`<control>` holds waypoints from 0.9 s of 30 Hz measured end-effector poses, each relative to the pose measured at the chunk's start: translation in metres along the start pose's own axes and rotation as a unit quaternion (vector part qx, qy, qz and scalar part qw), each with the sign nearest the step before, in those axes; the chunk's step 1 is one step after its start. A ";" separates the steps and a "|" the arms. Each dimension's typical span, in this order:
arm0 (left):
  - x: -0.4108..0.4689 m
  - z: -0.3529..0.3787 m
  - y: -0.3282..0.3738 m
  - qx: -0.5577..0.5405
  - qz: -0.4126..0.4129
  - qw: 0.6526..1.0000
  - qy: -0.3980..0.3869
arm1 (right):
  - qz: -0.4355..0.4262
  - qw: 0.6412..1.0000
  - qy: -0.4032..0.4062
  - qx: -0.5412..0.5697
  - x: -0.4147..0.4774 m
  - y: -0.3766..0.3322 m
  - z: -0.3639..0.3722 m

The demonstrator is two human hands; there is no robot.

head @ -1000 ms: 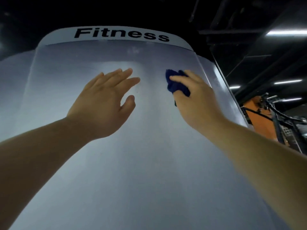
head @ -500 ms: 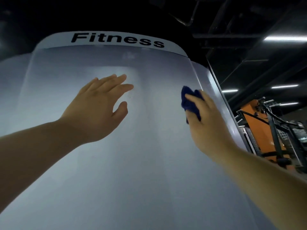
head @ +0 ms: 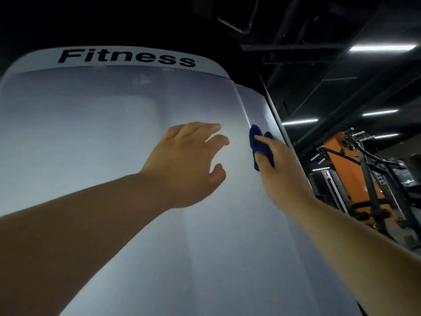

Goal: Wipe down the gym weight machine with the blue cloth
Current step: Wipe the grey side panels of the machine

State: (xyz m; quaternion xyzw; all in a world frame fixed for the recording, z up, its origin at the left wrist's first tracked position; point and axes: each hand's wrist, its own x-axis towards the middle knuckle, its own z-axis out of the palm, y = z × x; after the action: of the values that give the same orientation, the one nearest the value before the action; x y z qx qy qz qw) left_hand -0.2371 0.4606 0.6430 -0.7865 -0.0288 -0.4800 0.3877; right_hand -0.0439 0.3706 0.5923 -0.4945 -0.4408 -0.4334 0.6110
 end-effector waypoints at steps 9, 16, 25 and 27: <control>0.018 0.025 0.015 0.036 -0.011 0.999 0.016 | -0.029 0.999 -0.042 0.018 -0.008 0.003 -0.005; 0.017 0.031 0.016 0.074 0.003 0.996 0.040 | 0.005 0.999 0.012 0.040 0.029 0.026 -0.002; 0.017 0.035 0.015 0.065 0.003 0.996 0.055 | 0.032 0.998 0.038 -0.028 -0.014 0.036 -0.007; 0.017 0.035 0.014 0.063 0.005 0.997 0.054 | 0.028 0.999 0.032 -0.016 0.026 0.034 -0.008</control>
State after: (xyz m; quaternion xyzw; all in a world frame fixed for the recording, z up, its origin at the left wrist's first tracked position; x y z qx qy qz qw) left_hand -0.1963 0.4673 0.6398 -0.7337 -0.0338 -0.5171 0.4395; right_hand -0.0045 0.3650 0.6091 -0.5020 -0.4003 -0.4389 0.6286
